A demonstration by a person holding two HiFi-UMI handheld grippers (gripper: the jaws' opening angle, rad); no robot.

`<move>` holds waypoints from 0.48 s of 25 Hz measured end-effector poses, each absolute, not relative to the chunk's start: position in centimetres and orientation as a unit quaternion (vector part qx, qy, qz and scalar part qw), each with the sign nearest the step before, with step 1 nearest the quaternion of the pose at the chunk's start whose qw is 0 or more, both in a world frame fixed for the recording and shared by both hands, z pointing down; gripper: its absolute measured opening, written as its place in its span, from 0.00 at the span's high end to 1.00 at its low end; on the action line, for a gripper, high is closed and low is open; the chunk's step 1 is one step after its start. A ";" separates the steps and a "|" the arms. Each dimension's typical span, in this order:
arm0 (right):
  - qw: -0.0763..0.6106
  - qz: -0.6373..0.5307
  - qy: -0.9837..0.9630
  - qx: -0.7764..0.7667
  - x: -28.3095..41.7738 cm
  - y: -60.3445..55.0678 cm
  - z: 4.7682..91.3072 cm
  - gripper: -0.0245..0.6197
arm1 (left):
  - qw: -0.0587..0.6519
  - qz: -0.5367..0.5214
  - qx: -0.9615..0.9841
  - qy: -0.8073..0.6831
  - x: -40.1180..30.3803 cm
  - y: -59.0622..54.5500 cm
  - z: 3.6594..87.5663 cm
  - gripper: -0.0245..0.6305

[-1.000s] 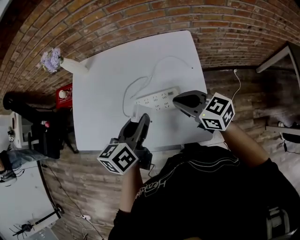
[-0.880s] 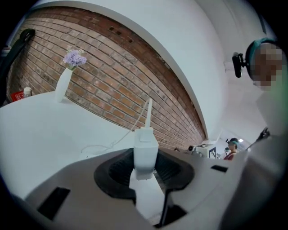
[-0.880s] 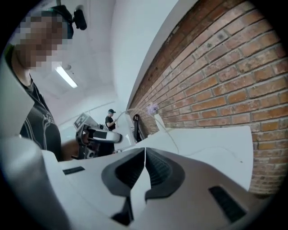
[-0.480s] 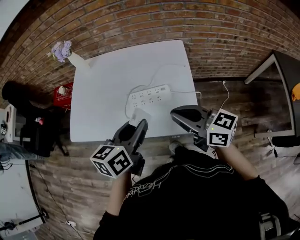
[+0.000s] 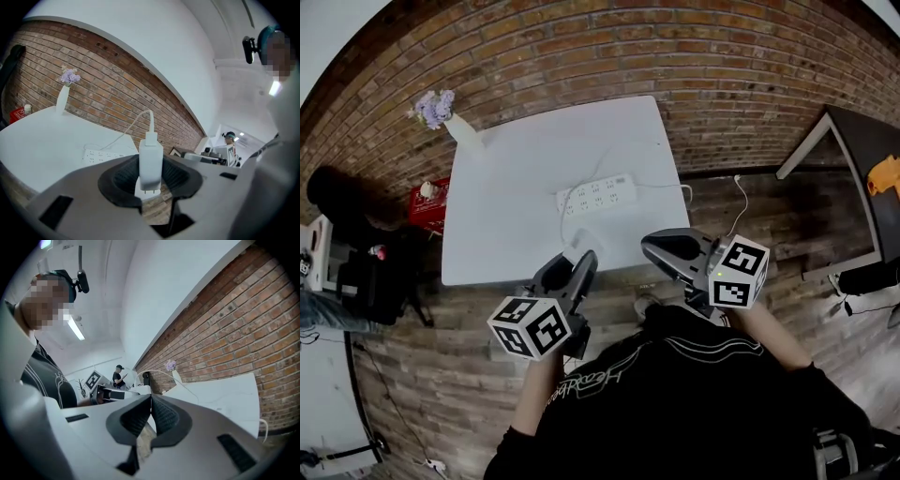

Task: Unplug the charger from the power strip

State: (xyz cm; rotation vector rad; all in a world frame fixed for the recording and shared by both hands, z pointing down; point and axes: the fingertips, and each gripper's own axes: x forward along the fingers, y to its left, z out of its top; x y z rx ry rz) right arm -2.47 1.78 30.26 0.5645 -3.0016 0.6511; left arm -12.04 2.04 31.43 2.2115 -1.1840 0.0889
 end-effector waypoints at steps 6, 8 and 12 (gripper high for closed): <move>0.018 0.217 -0.956 0.198 -2.6 2.5 31.2 0.97 | 0.311 0.037 0.841 -0.442 -12.4 2.8 31.7 0.76; 0.019 0.216 -0.955 0.203 -2.6 2.6 31.3 0.97 | 0.312 0.036 0.842 -0.438 -12.4 3.1 31.7 0.76; 0.030 0.210 -0.955 0.207 -2.6 3.0 31.6 0.97 | 0.315 0.032 0.844 -0.432 -12.2 3.5 31.6 0.76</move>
